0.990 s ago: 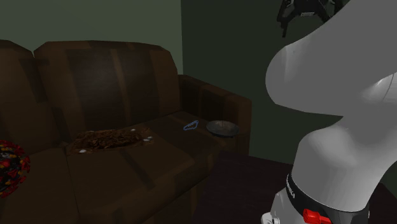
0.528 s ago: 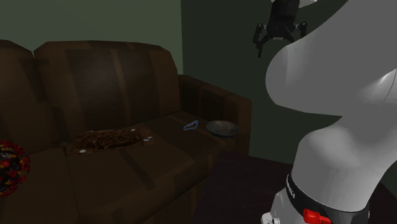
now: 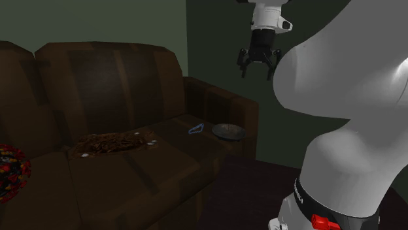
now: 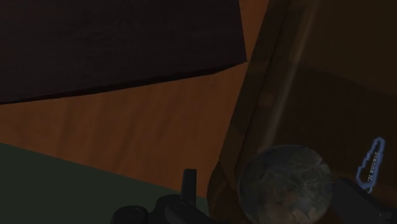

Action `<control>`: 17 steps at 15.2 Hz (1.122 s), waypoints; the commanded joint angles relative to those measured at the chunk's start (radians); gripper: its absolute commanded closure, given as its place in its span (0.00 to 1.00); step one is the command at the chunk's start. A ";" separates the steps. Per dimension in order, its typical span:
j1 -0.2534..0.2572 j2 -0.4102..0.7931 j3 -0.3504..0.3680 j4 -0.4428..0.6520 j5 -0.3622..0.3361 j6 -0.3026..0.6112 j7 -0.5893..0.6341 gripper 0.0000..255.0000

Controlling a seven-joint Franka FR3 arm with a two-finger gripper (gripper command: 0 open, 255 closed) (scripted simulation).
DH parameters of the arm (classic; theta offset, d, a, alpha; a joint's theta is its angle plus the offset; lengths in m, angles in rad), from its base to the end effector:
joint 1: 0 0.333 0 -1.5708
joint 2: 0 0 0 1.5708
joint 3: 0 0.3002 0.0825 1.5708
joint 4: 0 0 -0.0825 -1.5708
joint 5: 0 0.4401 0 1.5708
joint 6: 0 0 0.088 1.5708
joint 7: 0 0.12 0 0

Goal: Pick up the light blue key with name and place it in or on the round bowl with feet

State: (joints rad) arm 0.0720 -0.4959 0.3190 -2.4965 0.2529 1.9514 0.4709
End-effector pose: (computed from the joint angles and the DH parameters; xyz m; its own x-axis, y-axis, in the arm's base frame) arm 0.4107 0.1830 0.3928 0.9712 -0.2186 -0.0946 -0.2230 -0.9740 -0.0396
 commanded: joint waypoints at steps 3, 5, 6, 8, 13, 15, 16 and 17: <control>0.007 0.127 0.078 0.023 0.009 0.114 0.095 0.00; 0.007 0.199 0.115 0.044 -0.001 0.170 0.145 0.00; 0.006 0.238 0.132 0.056 -0.009 0.197 0.171 0.00; 0.005 0.318 0.165 0.084 -0.035 0.250 0.228 0.00; 0.015 0.534 0.219 0.178 -0.150 0.360 0.394 0.00; 0.032 0.623 0.222 0.226 -0.211 0.392 0.466 0.00; 0.044 0.668 0.220 0.252 -0.241 0.406 0.501 0.00; 0.059 0.712 0.214 0.280 -0.272 0.417 0.535 0.00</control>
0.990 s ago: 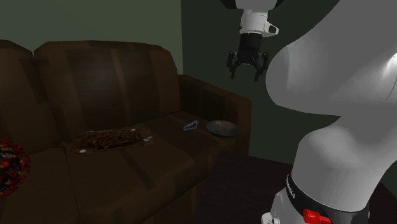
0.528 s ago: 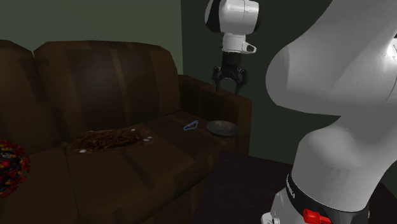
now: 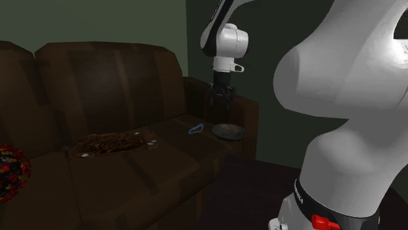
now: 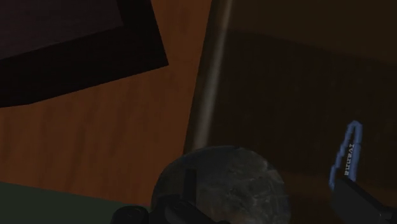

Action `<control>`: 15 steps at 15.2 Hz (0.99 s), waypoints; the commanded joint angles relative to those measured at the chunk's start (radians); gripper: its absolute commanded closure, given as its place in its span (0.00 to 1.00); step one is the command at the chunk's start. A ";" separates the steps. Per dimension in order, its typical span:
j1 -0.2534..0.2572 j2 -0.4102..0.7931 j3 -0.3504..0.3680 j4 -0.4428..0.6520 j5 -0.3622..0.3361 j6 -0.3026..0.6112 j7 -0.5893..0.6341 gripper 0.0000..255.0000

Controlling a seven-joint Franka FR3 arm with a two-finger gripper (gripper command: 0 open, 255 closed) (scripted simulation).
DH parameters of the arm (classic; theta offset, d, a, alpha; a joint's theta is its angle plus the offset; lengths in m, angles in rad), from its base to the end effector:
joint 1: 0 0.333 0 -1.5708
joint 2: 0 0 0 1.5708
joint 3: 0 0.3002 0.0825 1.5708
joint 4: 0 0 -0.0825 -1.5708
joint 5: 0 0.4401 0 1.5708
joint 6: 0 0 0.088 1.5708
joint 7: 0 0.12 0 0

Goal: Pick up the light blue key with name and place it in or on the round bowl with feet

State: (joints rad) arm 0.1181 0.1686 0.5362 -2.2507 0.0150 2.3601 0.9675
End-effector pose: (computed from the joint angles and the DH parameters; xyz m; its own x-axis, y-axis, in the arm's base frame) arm 0.4471 0.3503 0.2281 0.9421 -0.3201 -0.0998 -0.3239 -0.9458 -0.0241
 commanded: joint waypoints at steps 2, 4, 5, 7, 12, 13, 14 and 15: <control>0.048 0.134 -0.021 0.094 -0.090 0.026 0.101 0.00; 0.087 0.217 -0.043 0.159 -0.137 0.036 0.156 0.00; 0.108 0.258 -0.056 0.193 -0.157 0.040 0.180 0.00; 0.149 0.338 -0.080 0.267 -0.192 0.042 0.223 0.00; 0.248 0.536 -0.138 0.478 -0.246 0.027 0.298 0.00; 0.267 0.577 -0.148 0.525 -0.253 0.020 0.309 0.00; 0.285 0.617 -0.157 0.575 -0.259 0.011 0.319 0.00; 0.303 0.659 -0.166 0.627 -0.263 0.001 0.327 0.00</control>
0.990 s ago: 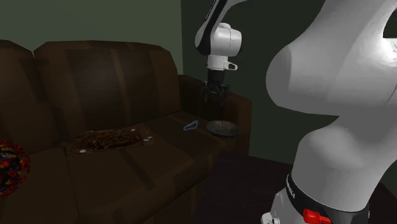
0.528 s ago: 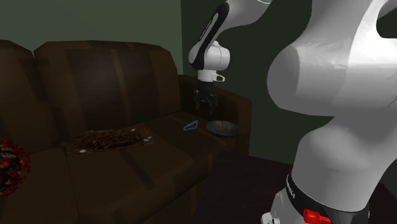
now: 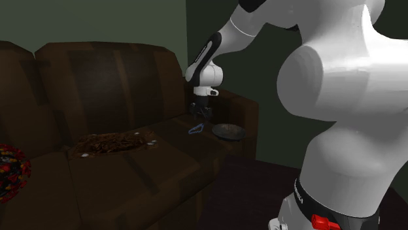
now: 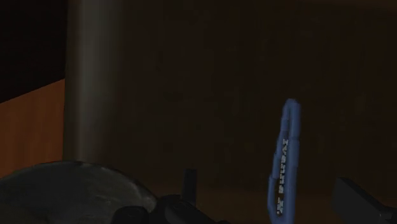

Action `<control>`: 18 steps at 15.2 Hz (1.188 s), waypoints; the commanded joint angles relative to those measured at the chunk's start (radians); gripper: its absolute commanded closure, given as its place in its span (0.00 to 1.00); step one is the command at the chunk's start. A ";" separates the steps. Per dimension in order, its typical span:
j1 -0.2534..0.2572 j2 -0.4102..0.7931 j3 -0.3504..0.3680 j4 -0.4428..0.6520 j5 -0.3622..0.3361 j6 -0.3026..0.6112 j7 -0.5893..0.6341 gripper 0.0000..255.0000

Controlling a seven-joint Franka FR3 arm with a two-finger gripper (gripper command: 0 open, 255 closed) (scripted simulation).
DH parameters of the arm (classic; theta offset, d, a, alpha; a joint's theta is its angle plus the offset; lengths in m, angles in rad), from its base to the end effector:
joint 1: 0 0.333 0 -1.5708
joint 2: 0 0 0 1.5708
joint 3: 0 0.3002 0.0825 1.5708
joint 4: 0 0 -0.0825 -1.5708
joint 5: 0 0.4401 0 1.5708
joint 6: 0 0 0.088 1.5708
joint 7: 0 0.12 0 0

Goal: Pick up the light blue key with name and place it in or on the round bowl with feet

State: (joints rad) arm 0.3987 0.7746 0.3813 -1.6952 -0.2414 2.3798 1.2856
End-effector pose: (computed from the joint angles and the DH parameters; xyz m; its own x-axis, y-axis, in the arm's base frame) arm 0.5046 0.4799 0.1023 0.9070 -0.4082 -0.1037 -0.4113 -0.9114 -0.0105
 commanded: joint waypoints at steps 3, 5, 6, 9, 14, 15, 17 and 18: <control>0.057 0.141 -0.029 0.178 -0.014 -0.034 0.022 0.00; 0.063 0.161 -0.034 0.184 -0.018 -0.020 0.024 0.00; 0.066 0.171 -0.037 0.188 -0.020 -0.014 0.025 0.00; 0.074 0.203 -0.044 0.202 -0.026 0.005 0.028 0.00; 0.075 0.209 -0.046 0.204 -0.027 0.009 0.028 0.00; 0.075 0.209 -0.046 0.204 -0.027 0.009 0.028 0.00; 0.075 0.209 -0.046 0.204 -0.027 0.009 0.028 0.00; 0.075 0.209 -0.046 0.204 -0.027 0.009 0.028 1.00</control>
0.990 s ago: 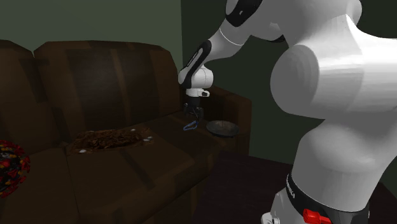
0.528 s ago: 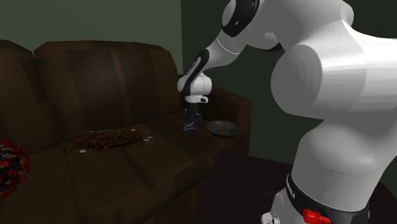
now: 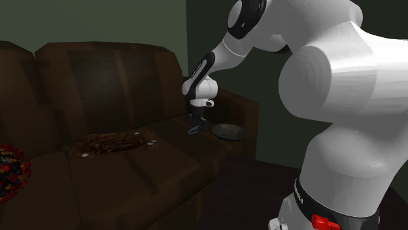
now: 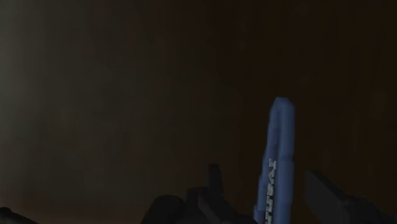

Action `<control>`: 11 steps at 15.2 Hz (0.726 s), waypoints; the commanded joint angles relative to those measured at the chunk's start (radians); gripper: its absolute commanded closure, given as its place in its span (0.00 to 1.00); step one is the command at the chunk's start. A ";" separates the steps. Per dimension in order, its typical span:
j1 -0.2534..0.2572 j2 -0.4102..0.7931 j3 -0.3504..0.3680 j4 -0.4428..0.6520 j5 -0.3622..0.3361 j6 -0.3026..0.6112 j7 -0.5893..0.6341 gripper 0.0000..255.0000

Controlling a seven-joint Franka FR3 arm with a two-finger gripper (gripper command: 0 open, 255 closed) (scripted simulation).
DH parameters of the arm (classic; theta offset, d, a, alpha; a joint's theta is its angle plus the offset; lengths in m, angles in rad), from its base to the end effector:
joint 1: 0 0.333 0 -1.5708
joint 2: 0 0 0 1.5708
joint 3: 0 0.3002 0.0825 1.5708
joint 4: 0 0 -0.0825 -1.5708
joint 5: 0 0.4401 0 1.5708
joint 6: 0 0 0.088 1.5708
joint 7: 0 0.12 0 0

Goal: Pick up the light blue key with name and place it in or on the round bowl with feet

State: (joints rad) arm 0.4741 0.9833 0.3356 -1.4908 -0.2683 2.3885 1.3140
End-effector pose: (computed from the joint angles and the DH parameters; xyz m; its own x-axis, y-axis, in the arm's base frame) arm 0.5172 0.5059 0.0390 0.8994 -0.4249 -0.1029 -0.4278 -0.9039 -0.0068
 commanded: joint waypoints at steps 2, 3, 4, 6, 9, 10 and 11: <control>0.000 0.000 0.000 0.000 0.000 0.000 0.000 1.00; -0.001 -0.001 0.000 -0.001 0.000 0.000 -0.001 1.00; -0.002 -0.002 0.000 -0.003 0.000 0.001 -0.002 1.00; -0.002 0.000 0.000 0.000 0.000 0.000 -0.002 1.00; 0.000 0.000 0.000 0.000 0.000 0.000 0.000 1.00; -0.002 -0.011 0.003 -0.006 0.002 -0.005 0.000 1.00; -0.005 -0.022 0.005 -0.012 0.003 -0.011 0.000 1.00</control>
State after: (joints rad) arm 0.4709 0.9690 0.3389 -1.4970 -0.2662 2.3812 1.3137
